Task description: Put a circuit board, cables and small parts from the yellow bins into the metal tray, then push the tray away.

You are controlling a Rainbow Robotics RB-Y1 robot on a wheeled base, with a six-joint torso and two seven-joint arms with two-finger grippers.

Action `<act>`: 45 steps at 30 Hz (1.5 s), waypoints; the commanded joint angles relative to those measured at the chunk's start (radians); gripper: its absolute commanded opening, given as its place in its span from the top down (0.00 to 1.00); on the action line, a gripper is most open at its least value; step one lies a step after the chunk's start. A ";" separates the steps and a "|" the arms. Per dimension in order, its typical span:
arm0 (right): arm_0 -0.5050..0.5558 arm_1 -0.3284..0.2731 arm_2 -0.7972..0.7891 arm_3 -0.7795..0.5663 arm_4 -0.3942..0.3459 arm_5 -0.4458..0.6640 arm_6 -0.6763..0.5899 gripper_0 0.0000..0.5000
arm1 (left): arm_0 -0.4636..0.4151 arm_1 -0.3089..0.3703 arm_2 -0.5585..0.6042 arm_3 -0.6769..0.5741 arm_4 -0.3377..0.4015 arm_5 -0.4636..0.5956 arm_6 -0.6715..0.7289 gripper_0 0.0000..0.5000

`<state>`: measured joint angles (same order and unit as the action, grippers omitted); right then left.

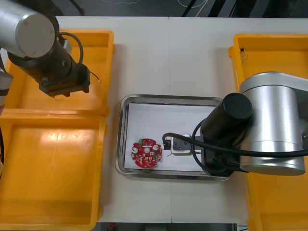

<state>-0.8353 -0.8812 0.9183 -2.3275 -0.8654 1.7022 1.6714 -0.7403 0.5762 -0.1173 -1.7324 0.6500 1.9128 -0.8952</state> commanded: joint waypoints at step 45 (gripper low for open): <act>0.013 -0.008 0.229 0.247 0.178 -0.323 0.085 1.00 | -0.380 0.040 0.093 0.952 -0.141 -0.413 -0.639 0.00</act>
<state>-0.8296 -0.8715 1.1333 -2.0610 -0.6683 1.3876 1.7409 -1.0631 0.5990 -0.0387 -0.7832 0.5289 1.5350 -1.4659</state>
